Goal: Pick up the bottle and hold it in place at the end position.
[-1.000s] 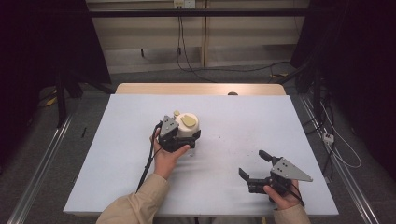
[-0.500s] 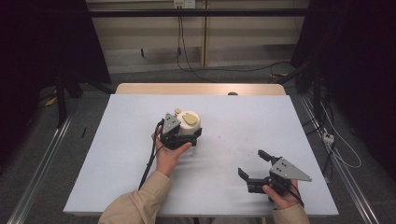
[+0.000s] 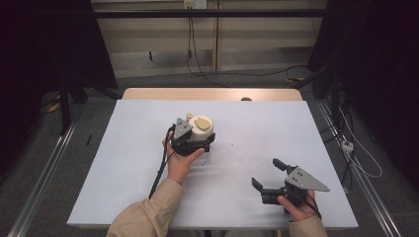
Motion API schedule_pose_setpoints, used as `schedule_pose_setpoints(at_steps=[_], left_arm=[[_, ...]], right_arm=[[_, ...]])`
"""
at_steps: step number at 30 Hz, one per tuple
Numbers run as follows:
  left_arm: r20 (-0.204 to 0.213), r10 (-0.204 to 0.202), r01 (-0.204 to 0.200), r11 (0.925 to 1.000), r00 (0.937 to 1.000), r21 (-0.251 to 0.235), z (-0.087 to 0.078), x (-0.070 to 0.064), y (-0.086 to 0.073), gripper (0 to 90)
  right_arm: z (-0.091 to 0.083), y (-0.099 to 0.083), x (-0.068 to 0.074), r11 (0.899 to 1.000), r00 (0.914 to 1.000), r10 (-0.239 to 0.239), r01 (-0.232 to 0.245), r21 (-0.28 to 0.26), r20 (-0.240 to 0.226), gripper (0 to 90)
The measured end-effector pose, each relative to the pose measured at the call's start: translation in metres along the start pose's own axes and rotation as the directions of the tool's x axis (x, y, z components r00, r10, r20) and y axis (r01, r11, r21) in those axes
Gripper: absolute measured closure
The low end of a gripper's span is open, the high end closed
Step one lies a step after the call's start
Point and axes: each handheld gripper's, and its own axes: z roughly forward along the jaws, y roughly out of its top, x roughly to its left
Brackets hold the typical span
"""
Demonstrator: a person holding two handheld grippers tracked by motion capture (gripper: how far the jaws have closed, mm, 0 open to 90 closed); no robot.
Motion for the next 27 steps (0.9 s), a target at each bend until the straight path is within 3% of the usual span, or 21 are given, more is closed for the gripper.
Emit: schedule_pose_setpoints(at_steps=[18,27], left_arm=[[-0.014,-0.011,0.011,0.9999,0.9998,-0.004,0.0085,0.0009,-0.0047,6.5],[-0.02,0.013,-0.012,0.9999,0.9997,0.01,0.0107,-0.0004,-0.003,6.6]], right_arm=[[0.0002,0.0,-0.0008,1.0,1.0,0.002,-0.002,0.001,0.004,2.4],[-0.0005,0.0001,-0.001,1.0,1.0,0.0,0.0,-0.003,0.006,2.3]])
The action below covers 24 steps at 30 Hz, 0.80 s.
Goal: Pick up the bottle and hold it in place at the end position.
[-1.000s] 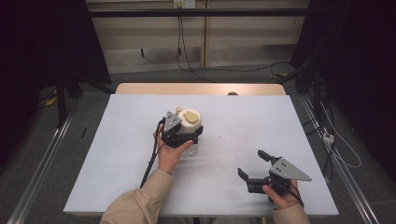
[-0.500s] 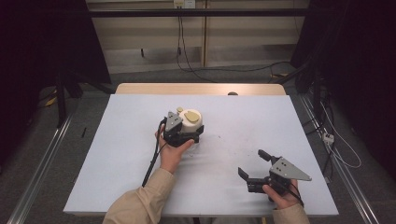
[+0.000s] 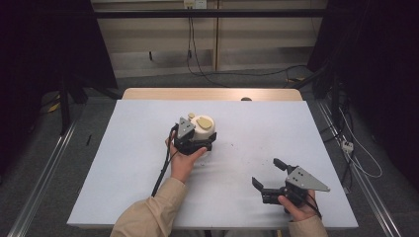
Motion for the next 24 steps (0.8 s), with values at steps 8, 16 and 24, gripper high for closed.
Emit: schedule_pose_setpoints(at_steps=[8,16,24], left_arm=[[0.012,0.006,-0.006,0.9999,0.9999,-0.01,0.005,-0.004,0.006,6.5],[0.017,0.012,-0.012,0.9999,0.9998,-0.006,0.01,-0.008,0.006,6.6],[0.008,0.003,-0.003,1.0,1.0,0.002,0.013,-0.007,0.003,6.6]], right_arm=[[0.0,0.0,0.0,1.0,1.0,0.003,-0.003,0.001,-0.001,2.4],[0.0,0.0,0.0,1.0,1.0,0.0,0.0,0.002,-0.001,2.4],[0.001,0.0,0.0,1.0,1.0,0.002,-0.002,0.0,-0.006,2.4]])
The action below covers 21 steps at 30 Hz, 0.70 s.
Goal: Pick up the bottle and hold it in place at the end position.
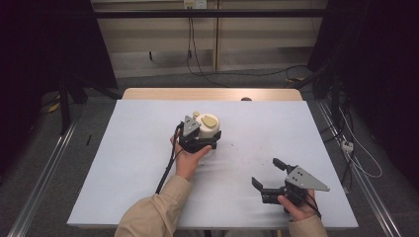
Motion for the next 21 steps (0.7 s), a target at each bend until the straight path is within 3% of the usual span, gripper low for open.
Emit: schedule_pose_setpoints(at_steps=[21], left_arm=[[-0.009,-0.004,0.004,1.0,1.0,0.008,0.0068,0.0004,-0.0062,6.6]], right_arm=[[0.0013,-0.0002,0.0,1.0,1.0,0.001,-0.001,0.005,-0.003,2.5]])
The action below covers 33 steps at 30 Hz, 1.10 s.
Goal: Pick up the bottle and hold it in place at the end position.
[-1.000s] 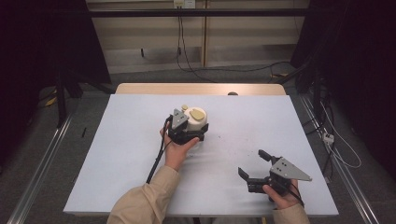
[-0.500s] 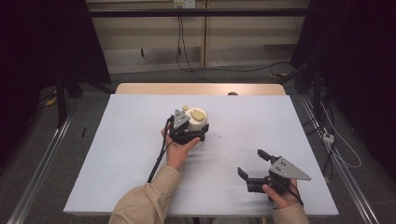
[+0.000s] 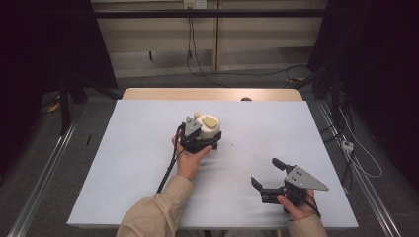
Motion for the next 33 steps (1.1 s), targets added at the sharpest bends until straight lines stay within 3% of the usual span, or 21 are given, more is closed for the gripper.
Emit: schedule_pose_setpoints(at_steps=[7,11,15,16,21,33], left_arm=[[0.001,0.003,-0.003,1.0,1.0,-0.006,0.001,-0.001,-0.001,6.6],[0.012,-0.015,0.015,0.9998,0.9998,-0.012,0.002,-0.003,-0.001,6.6],[0.014,-0.002,0.003,0.9999,0.9999,-0.015,0.003,-0.004,-0.002,6.5],[0.009,-0.016,0.016,0.9997,0.9998,-0.017,0.003,-0.004,-0.002,6.6],[0.02,0.02,-0.02,0.9997,0.9996,-0.011,0.002,-0.003,-0.003,6.5],[0.024,0.008,-0.007,0.9996,0.9997,-0.028,-0.001,-0.004,-0.007,6.4]], right_arm=[[0.001,0.0,0.0,1.0,1.0,-0.002,0.002,0.002,-0.003,2.5],[0.002,0.0,0.0,1.0,1.0,-0.002,0.002,0.005,-0.004,2.5],[0.003,0.0,0.0,1.0,1.0,-0.001,0.001,0.004,-0.004,2.6],[0.003,0.0,0.0,1.0,1.0,-0.003,0.003,0.006,-0.004,2.6],[0.007,0.0,0.0,1.0,1.0,0.002,-0.002,0.017,-0.007,2.5],[0.022,0.005,0.0,0.998,1.0,0.003,-0.003,0.058,-0.001,2.6]])
